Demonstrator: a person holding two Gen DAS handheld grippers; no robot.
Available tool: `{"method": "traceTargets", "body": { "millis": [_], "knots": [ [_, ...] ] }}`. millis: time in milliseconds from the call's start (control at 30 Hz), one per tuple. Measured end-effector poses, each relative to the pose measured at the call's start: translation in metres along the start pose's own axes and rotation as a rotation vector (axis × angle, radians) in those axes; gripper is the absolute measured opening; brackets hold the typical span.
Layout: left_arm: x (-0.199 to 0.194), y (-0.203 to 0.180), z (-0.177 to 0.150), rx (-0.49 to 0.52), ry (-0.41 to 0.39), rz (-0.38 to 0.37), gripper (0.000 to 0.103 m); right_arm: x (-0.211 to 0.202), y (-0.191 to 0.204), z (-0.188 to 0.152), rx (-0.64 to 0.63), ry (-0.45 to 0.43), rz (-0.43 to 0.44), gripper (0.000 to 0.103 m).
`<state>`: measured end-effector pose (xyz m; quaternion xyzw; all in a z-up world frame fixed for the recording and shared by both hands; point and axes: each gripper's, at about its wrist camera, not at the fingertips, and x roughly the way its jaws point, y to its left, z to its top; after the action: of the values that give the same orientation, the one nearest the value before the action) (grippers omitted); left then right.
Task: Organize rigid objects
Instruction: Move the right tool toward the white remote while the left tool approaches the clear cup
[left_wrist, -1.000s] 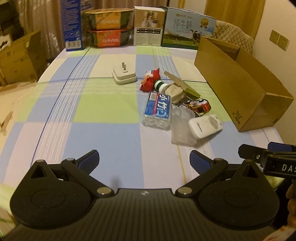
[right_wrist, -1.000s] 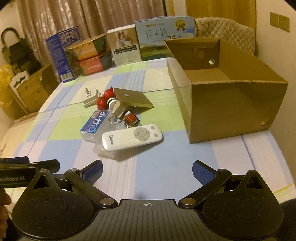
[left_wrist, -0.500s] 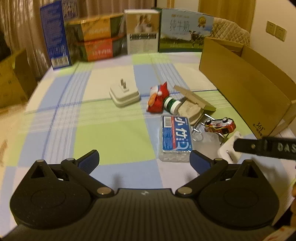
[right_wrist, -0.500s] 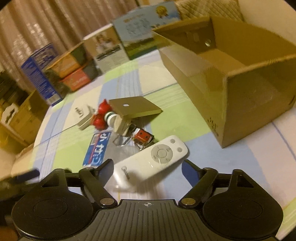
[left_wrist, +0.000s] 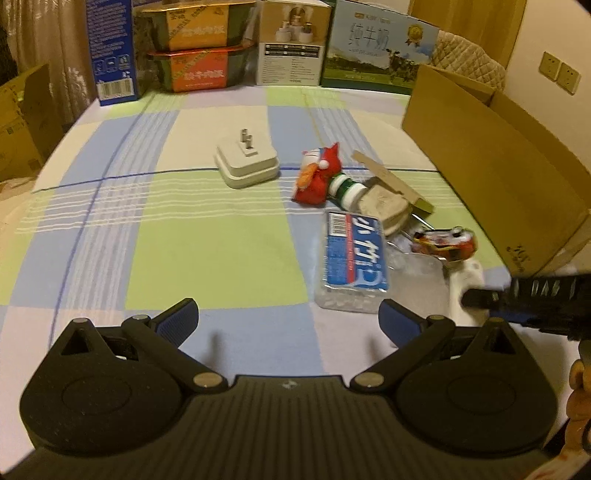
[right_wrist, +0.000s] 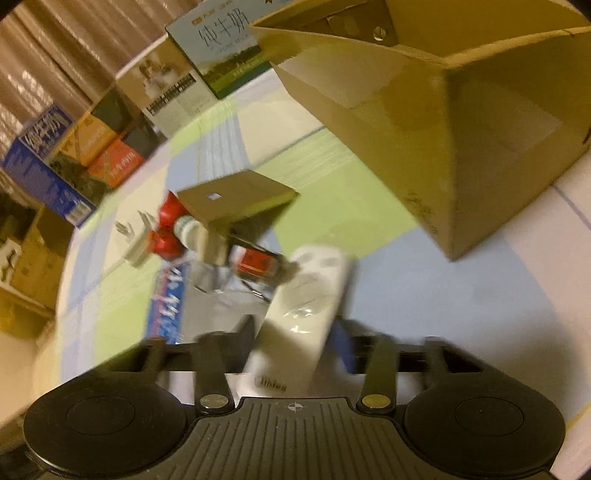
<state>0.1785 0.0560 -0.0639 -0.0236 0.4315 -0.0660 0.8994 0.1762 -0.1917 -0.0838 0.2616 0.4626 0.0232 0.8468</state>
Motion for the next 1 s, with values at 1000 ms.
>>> {"method": "traceTargets", "body": {
  "millis": [1000],
  "knots": [
    [0.0,0.003,-0.002,-0.065,-0.016,-0.057,0.102,0.022,0.033,-0.018,-0.438,-0.033,-0.045,0.052]
  ]
}}
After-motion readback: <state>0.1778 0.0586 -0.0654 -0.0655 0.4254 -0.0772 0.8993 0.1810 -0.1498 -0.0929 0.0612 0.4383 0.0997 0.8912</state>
